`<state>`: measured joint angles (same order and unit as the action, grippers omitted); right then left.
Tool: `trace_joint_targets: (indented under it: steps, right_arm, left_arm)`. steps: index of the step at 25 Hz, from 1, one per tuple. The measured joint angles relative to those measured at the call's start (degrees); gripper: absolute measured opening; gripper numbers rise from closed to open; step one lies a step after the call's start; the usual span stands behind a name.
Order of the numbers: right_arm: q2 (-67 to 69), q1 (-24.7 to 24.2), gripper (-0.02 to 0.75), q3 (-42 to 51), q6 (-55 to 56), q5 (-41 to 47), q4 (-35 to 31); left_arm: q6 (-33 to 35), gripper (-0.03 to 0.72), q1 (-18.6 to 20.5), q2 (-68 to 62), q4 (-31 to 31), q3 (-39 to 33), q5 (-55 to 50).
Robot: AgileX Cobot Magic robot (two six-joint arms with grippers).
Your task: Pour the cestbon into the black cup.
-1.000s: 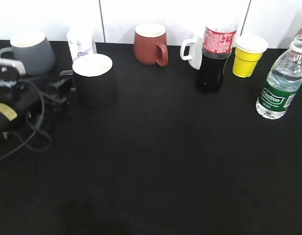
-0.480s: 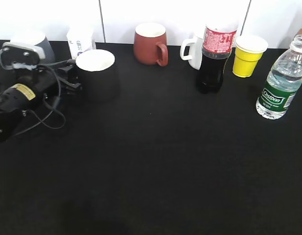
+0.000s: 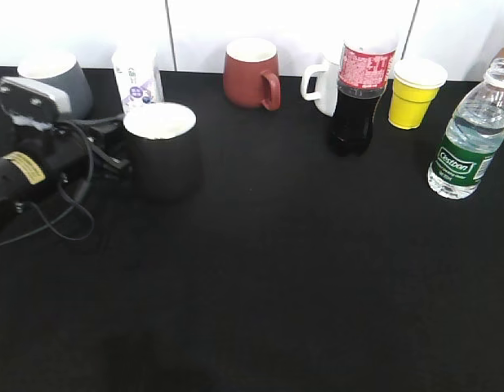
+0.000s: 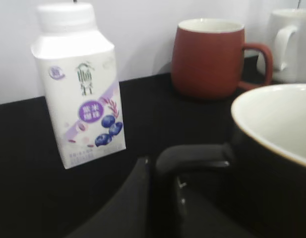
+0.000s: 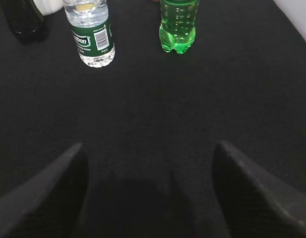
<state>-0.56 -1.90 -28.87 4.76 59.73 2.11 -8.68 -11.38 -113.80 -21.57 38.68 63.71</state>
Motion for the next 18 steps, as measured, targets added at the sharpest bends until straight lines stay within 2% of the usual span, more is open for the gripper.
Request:
trace_joint_targets:
  steps: [4, 7, 13, 18]
  right_arm:
    - [0.0, 0.0, 0.592, 0.0, 0.0, 0.0, 0.0]
    - [0.0, 0.0, 0.592, 0.0, 0.0, 0.0, 0.0]
    - [0.0, 0.0, 0.592, 0.0, 0.0, 0.0, 0.0]
    - [0.0, 0.0, 0.592, 0.0, 0.0, 0.0, 0.0]
  left_arm:
    - [-5.2, 0.046, 0.0, 1.1, -0.5, -3.7, 2.3]
    - [-6.6, 0.046, -0.4, 3.9, -7.9, -4.8, 1.9]
    - [-7.2, 0.046, -4.2, 16.8, -9.0, -4.8, 2.6]
    - [-7.3, 0.045, -6.4, 18.2, -9.6, -4.0, 2.7]
